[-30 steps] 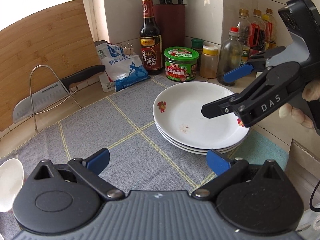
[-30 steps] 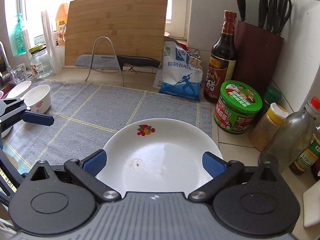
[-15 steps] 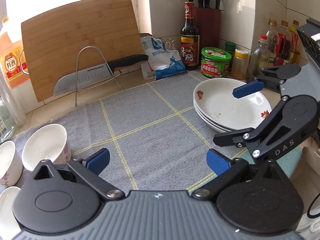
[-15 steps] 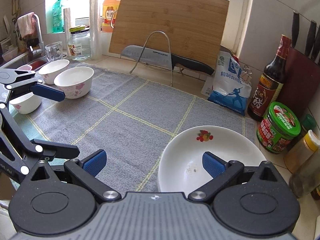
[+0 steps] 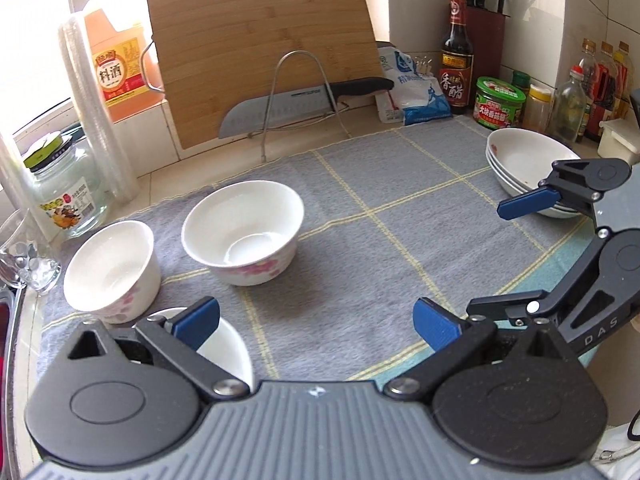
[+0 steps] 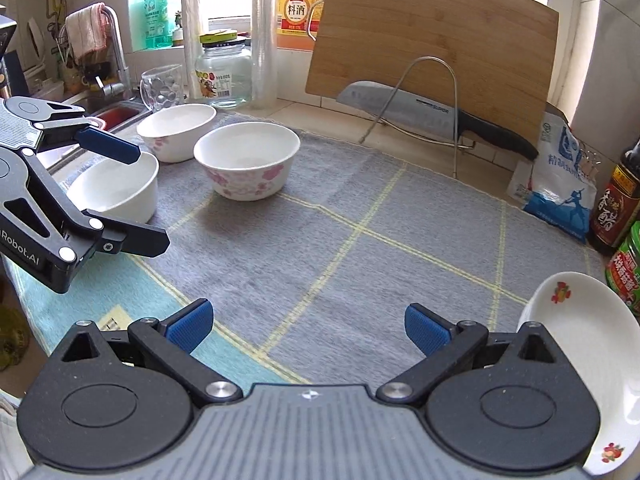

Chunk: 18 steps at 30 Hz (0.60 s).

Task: Organize plates and bowls
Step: 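Grasp the rim of a white flower-print bowl with the left gripper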

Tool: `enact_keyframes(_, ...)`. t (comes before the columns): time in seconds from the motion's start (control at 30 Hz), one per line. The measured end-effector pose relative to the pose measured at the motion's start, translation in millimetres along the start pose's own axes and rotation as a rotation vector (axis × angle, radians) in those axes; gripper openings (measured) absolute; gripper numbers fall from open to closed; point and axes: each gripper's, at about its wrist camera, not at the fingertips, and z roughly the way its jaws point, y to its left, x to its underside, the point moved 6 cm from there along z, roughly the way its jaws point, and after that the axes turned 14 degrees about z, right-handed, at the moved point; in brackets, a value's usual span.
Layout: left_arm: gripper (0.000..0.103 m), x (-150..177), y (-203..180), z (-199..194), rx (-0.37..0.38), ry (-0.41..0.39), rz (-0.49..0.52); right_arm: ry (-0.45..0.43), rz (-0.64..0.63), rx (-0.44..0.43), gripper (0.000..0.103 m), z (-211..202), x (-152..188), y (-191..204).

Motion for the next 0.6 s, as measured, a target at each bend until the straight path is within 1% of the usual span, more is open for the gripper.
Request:
enact_keyframes(0.1, 0.102, 12, 25, -7, -0.023, 0.009, 0.005, 0.0, -0.028, -0.007, 0.103, 11, -5, 26)
enact_keyframes(0.17, 0.102, 23, 43, -11, -0.035, 0.013, -0.01, 0.014, -0.063, -0.004, 0.103, 16, -8, 45)
enact_keyframes(0.4, 0.102, 54, 97, -11, -0.063, 0.052, -0.085, 0.033, -0.176, -0.106, 0.103, 32, -16, 116)
enact_keyframes(0.5, 0.102, 65, 112, -7, -0.049, 0.063, -0.101, 0.03, -0.201, -0.15, 0.103, 40, -18, 142)
enact_keyframes(0.6, 0.1, 70, 118, -2, -0.025, 0.075, -0.098, 0.035, -0.212, -0.176, 0.103, 51, -19, 161)
